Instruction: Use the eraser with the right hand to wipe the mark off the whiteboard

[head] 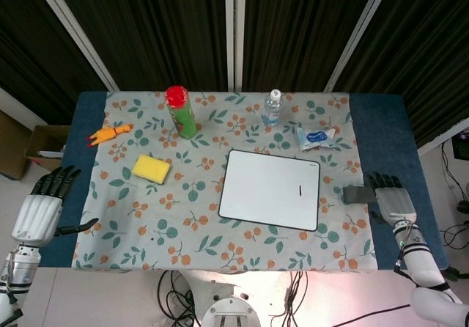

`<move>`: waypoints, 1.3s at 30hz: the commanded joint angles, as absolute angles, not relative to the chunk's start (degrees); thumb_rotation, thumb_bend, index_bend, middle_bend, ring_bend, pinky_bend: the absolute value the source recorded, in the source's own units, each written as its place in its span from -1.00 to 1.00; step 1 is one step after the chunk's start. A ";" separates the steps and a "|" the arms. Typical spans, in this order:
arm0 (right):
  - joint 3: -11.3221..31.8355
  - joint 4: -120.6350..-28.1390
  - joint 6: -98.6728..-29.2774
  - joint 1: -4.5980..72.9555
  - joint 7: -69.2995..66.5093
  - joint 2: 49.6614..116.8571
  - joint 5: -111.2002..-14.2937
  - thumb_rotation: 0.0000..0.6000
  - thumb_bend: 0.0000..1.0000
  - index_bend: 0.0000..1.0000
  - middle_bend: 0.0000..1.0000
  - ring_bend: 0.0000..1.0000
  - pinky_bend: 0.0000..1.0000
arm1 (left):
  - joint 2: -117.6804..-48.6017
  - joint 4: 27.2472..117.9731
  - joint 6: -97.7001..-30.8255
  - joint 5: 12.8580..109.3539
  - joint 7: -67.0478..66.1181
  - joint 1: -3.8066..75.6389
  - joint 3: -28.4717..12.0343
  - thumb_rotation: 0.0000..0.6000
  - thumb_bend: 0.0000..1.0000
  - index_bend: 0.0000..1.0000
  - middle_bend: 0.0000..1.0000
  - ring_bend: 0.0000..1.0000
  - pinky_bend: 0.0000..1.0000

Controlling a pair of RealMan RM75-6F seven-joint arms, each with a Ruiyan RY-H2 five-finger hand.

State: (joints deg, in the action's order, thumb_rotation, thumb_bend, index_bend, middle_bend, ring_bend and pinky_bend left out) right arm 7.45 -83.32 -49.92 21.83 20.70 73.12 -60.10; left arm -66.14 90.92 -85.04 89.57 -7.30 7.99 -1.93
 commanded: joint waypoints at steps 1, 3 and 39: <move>7.97 -79.63 -48.10 24.01 16.98 75.78 -61.25 1.00 -0.57 -1.00 -1.00 -1.00 -1.00 | -66.04 90.95 -85.15 89.37 -7.33 7.86 -1.94 -0.19 -0.88 -0.80 -0.84 -0.87 -0.67; 7.84 -78.36 -48.49 24.21 15.25 76.70 -62.64 1.00 -0.57 -1.00 -0.97 -1.00 -1.00 | -66.04 90.91 -85.19 89.20 -7.26 7.76 -1.92 -0.19 -0.88 -0.80 -0.84 -0.87 -0.67; 7.10 -73.77 -55.03 25.04 1.35 78.82 -73.16 1.00 -0.26 0.15 -0.13 -0.28 -0.83 | -66.04 91.17 -82.81 87.05 -7.13 8.14 -1.63 -0.18 -0.88 -0.80 -0.84 -0.87 -0.67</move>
